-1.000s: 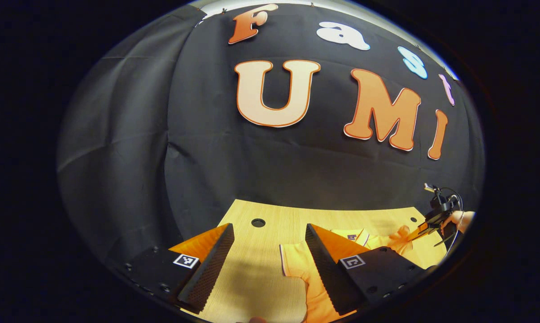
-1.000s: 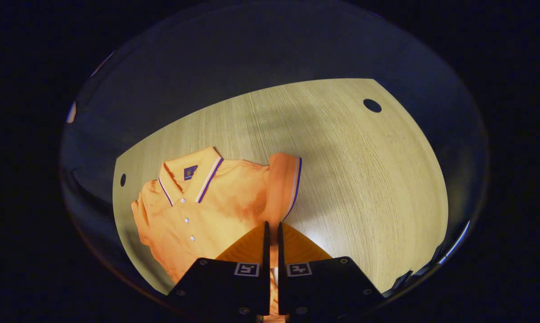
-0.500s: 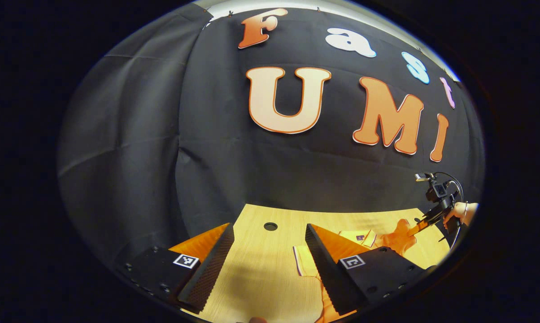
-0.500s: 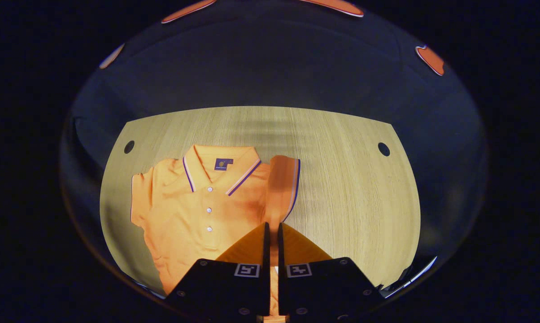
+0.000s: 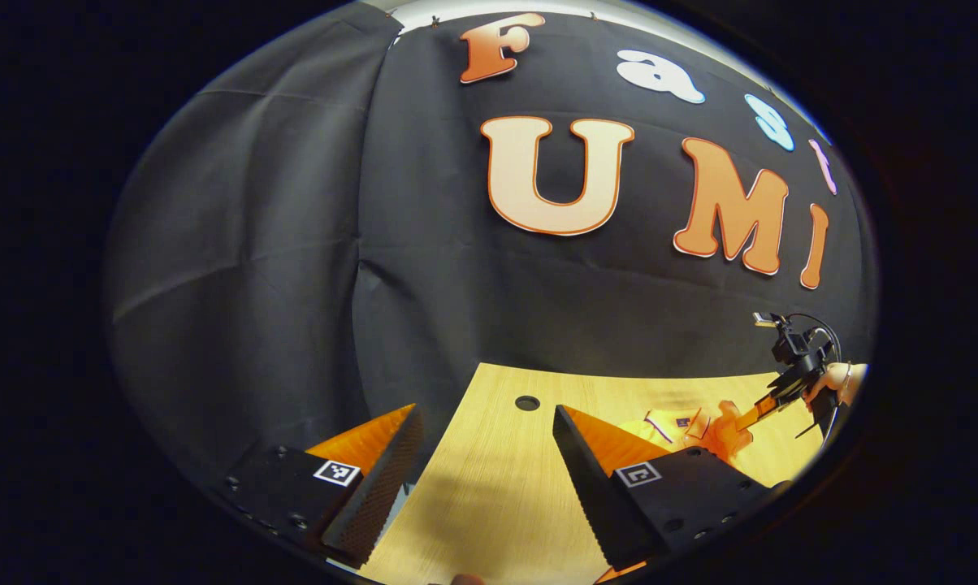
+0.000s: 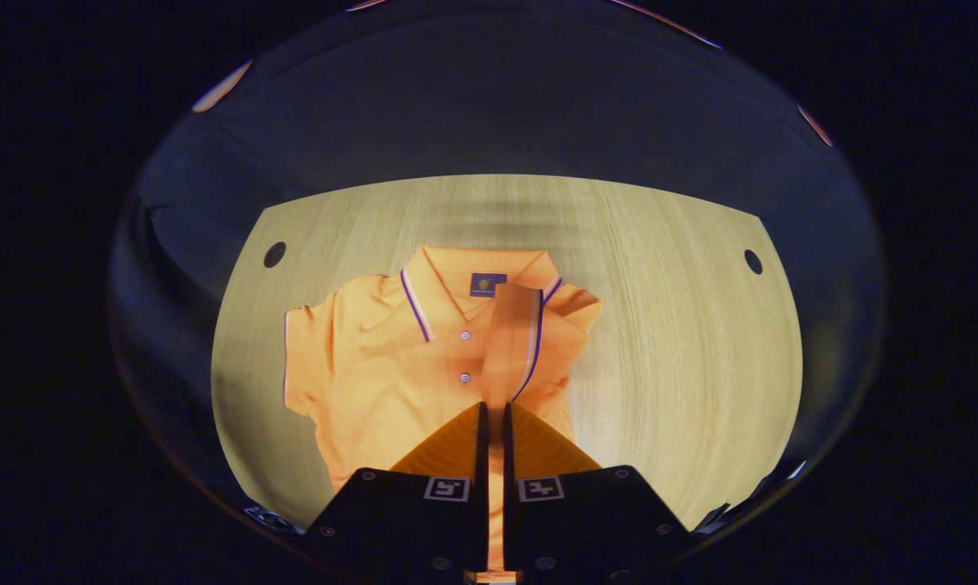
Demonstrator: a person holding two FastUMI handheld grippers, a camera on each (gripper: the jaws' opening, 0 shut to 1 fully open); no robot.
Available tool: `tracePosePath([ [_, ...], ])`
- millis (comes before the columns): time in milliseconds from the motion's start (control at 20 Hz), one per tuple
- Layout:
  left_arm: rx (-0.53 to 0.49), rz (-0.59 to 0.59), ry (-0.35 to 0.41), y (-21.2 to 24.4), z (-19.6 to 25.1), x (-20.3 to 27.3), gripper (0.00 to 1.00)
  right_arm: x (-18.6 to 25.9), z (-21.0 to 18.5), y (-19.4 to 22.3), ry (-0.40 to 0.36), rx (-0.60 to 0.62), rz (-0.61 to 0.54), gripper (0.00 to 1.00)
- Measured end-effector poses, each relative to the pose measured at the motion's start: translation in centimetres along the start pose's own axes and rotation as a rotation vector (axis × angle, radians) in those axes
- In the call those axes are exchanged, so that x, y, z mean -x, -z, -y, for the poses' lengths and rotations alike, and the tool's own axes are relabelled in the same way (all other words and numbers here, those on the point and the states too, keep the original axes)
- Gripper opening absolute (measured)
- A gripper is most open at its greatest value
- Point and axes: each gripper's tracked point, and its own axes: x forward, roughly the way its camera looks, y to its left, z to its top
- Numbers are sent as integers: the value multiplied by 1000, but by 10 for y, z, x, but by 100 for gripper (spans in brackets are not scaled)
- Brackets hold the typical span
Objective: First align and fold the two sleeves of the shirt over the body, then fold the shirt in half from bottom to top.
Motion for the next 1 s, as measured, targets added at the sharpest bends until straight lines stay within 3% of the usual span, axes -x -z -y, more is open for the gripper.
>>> tracePosePath([
  [100, -1, -3, -6, 2, -6, 1, 98, 2, -14, 0, -38, 3, 6, 8],
  [200, 1, -9, -13, 5, -10, 1, 98, 4, -36, 2, -105, -9, -3, 19],
  [300, 7, -11, -13, 5, -12, 3, 98, 8, -59, 4, -175, -15, -3, 43],
  [350, 10, -12, -12, 6, -13, 4, 98, 11, -66, 5, -201, -15, 1, 65],
  [500, 16, -19, -7, 10, -11, 3, 98, 17, -71, 0, -204, -22, 42, 98],
  [650, 34, -35, 26, 13, 4, -2, 98, 24, -66, -7, -193, -55, 108, 99],
  [1000, 22, -84, 98, 19, 56, -31, 98, 55, -7, -27, -83, -60, 280, 99],
])
